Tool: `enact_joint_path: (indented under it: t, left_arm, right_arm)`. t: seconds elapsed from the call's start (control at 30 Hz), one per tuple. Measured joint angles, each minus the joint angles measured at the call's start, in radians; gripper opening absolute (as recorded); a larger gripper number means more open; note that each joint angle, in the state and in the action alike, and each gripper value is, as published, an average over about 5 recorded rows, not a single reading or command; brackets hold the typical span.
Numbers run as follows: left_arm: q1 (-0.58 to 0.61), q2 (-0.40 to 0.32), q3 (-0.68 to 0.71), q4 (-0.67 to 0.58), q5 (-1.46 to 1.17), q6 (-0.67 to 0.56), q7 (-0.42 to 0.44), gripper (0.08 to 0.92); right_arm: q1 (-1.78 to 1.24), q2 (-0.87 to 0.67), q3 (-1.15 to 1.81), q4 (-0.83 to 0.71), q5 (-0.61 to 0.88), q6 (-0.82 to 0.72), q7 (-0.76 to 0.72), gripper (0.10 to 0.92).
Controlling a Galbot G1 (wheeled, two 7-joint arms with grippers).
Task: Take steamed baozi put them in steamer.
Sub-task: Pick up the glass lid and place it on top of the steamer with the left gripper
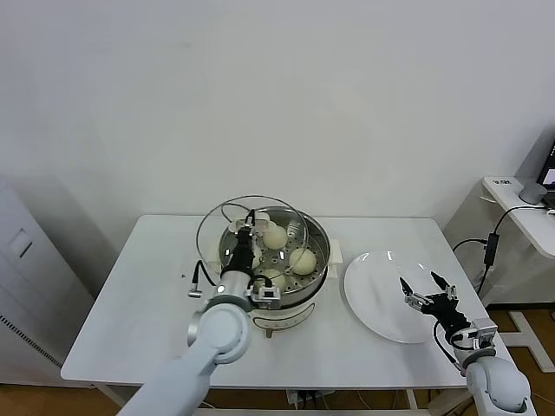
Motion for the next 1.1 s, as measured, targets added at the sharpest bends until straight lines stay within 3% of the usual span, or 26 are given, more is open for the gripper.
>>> enact_joint_path:
  t: [0.63,1.1]
  left_arm:
    - [0.007,-0.108,0.034,0.077,0.065,0.006,-0.013,0.104]
    - [0.015,-0.122,0.031,0.106,0.074,-0.002,-0.024,0.104]
  right_arm:
    - [0.0,0.004,0.005,-0.021,-0.003,0.008,-0.013,0.823]
    - [-0.004,0.005,0.011,-0.021,-0.005,0.01,-0.018,0.823]
